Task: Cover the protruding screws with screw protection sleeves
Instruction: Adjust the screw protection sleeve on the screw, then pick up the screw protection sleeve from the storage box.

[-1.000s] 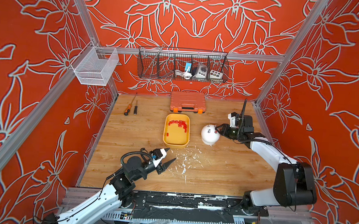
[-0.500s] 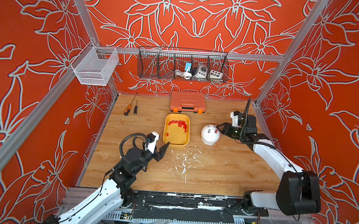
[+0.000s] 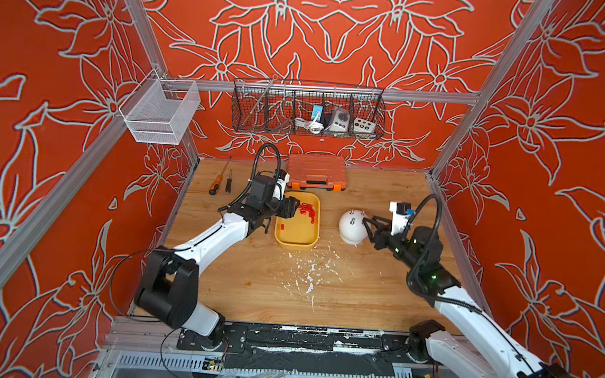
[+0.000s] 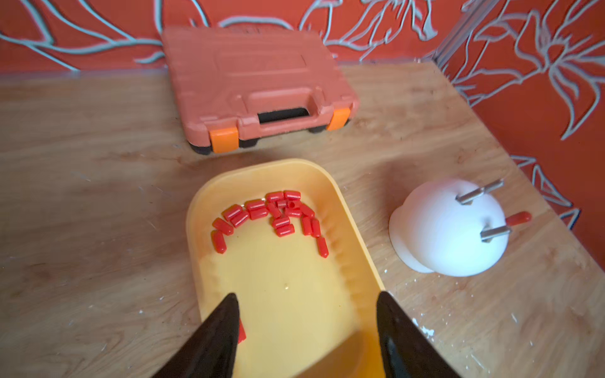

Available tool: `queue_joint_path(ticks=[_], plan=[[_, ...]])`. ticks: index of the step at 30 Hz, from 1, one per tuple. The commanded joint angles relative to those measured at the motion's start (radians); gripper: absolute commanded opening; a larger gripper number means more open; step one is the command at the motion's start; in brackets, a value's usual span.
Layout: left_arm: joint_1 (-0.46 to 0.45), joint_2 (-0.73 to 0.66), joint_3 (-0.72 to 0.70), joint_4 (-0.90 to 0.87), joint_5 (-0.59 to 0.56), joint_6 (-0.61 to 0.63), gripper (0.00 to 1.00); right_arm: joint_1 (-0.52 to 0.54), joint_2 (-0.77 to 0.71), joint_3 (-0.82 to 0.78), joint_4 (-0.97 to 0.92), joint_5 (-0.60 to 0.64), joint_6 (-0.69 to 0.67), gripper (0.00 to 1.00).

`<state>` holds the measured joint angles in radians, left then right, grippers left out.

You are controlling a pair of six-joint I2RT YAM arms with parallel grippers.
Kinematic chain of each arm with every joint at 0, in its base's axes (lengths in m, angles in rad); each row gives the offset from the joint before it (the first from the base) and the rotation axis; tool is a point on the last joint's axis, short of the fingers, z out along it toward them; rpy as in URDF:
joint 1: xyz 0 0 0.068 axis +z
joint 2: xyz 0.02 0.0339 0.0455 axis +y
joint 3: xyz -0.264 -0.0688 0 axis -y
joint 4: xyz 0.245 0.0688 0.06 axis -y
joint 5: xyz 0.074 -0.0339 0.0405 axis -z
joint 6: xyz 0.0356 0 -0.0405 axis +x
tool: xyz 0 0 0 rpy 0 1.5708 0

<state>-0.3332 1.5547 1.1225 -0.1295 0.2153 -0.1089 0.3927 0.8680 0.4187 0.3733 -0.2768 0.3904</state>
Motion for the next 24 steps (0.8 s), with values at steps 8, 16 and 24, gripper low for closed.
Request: queue_joint_path(ticks=[8,16,24], plan=[[-0.013,0.348,0.415,-0.475,0.091,0.426,0.48,0.051,-0.017,-0.192,0.424,0.070,-0.067,0.41],[-0.025,0.546,0.643,-0.662,0.026,0.677,0.48,0.060,-0.005,-0.214,0.461,0.069,-0.073,0.40],[-0.025,0.631,0.736,-0.673,0.020,0.796,0.47,0.064,-0.040,-0.222,0.452,0.054,-0.085,0.40]])
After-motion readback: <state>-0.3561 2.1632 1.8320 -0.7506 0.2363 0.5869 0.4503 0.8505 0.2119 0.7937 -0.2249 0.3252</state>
